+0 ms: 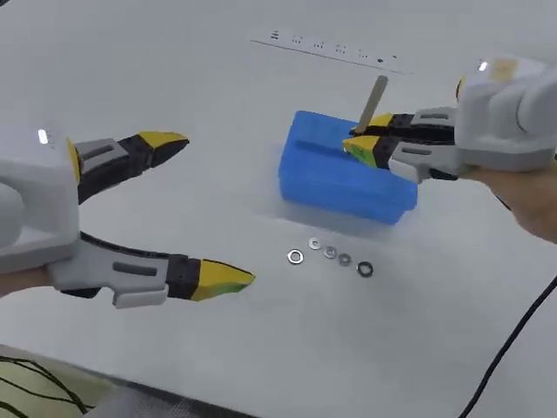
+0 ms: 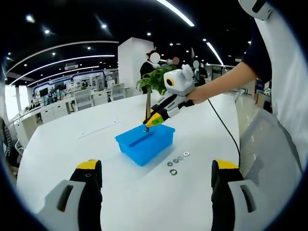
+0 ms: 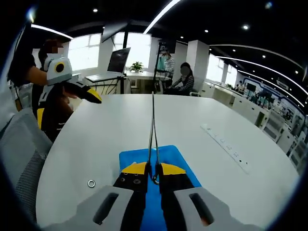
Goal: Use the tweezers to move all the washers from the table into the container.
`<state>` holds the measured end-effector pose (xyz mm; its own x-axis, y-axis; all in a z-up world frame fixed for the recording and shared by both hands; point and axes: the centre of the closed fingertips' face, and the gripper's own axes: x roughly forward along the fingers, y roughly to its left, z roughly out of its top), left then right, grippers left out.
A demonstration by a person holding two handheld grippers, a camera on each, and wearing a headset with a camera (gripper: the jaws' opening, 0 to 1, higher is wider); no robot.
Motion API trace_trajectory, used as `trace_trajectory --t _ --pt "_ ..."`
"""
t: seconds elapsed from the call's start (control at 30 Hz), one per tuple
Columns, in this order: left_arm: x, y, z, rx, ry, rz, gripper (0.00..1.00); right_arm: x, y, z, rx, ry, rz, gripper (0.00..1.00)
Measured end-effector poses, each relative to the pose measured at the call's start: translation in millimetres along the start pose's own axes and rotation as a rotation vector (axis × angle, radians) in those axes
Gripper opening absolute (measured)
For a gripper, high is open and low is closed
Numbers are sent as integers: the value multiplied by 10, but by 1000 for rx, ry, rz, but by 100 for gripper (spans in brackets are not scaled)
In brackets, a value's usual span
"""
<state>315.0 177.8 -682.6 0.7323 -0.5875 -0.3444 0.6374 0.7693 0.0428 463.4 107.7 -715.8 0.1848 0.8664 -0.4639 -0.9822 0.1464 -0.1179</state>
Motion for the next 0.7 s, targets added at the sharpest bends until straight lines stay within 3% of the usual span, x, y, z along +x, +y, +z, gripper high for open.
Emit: trace_trajectory --t 0.13,0.33,0.43,0.7 --pt "-58 94 -53 -3 20 29 100 123 -50 -149 11 22 7 9" --pt "-108 184 -99 -14 33 60 100 178 -56 -248 34 18 17 10" --pt "-105 181 -112 -12 43 62 100 187 -48 -278 62 3 20 9" --pt "-84 122 -95 -19 40 40 100 221 29 -372 66 23 30 10"
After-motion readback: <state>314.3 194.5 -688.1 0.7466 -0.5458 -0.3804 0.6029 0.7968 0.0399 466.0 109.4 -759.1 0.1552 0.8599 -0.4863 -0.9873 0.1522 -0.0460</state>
